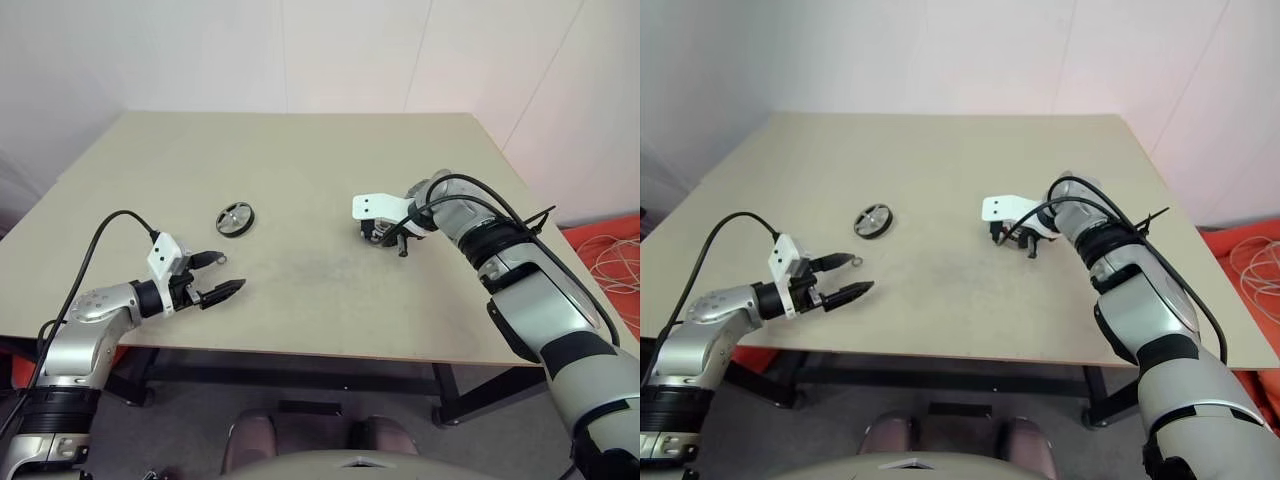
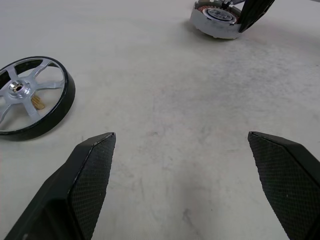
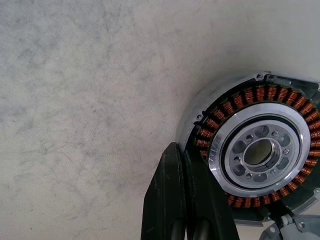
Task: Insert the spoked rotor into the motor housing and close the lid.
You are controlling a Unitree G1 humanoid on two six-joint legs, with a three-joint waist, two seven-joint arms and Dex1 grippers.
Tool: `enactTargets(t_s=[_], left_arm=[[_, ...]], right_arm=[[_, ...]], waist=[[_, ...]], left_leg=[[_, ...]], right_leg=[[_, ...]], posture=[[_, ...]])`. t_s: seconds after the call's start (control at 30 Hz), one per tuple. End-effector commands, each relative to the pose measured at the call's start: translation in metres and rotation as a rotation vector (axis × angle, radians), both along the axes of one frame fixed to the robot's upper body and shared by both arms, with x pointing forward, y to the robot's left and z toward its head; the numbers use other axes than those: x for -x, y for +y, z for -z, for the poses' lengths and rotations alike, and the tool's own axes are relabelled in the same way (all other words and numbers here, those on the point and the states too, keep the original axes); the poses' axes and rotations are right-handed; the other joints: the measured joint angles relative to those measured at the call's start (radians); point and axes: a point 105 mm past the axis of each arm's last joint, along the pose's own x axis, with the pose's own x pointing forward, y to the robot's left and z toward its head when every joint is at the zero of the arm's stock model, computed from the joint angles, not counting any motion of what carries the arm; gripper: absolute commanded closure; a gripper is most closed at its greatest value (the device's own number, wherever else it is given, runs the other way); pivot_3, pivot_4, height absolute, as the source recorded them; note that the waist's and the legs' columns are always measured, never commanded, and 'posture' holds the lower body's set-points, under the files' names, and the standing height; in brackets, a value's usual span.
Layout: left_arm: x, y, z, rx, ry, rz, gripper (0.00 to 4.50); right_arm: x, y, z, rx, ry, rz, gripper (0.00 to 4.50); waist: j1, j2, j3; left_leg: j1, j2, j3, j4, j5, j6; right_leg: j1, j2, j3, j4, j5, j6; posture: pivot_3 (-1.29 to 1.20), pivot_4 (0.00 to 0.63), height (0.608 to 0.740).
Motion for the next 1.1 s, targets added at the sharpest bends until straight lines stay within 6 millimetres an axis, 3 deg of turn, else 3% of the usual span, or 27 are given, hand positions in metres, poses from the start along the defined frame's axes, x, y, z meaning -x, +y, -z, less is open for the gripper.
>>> enactTargets(t_s=[0.03,0.33,0.47,0.67,0.87,1.1], left_arm=[[-0.002,0.008,-0.011,-0.014,-0.048,-0.017,0.0],[0.0,0.016,-0.005,-0.033,-0.029,-0.029,0.0],[0.0,0.017,-0.006,-0.035,-0.031,-0.032,0.0],[0.001,0.016,-0.005,-0.036,-0.031,-0.031,0.0],[0.0,0.016,-0.005,-0.039,-0.03,-0.031,0.0],[-0.001,0.013,-0.003,-0.043,-0.031,-0.026,0.0]], right_arm=[[-0.004,0.022,-0.04,-0.048,-0.098,-0.093,4.49],[0.027,0.052,-0.061,-0.075,-0.091,-0.232,4.49],[0.047,0.066,-0.055,-0.073,-0.045,-0.3,4.49],[0.065,0.071,-0.04,-0.041,0.005,-0.353,4.49],[0.071,0.071,-0.032,0.004,0.0,-0.422,4.49],[0.076,0.072,-0.023,0.087,-0.047,-0.624,4.49]], waist=[[-0.002,0.0,0.0],[0.003,-0.001,0.001],[0.004,-0.002,0.001],[0.004,-0.002,0.002],[0.004,-0.002,0.001],[0.004,-0.002,0.001]], left_leg=[[-0.001,0.0,0.0,0.0,0.0,0.0],[-0.006,0.001,-0.001,0.0,0.0,0.0],[-0.005,0.001,-0.001,0.001,0.0,0.0],[-0.003,0.001,-0.001,0.002,0.001,-0.001],[-0.002,0.001,-0.001,0.002,0.001,-0.001],[0.001,0.001,-0.001,0.002,0.001,-0.001]], right_leg=[[-0.001,0.0,0.0,0.0,0.0,0.0],[-0.006,0.001,0.0,0.002,-0.001,-0.002],[-0.005,0.001,0.0,0.002,-0.001,-0.001],[-0.004,0.001,0.0,0.003,-0.001,-0.001],[-0.002,0.001,0.0,0.003,-0.001,-0.001],[0.001,0.001,0.0,0.003,-0.001,-0.001]], posture=[[0.0,0.0,0.74],[0.0,0.0,0.74],[0.0,0.0,0.74],[0.0,0.0,0.74],[0.0,0.0,0.74],[0.0,0.0,0.74]])
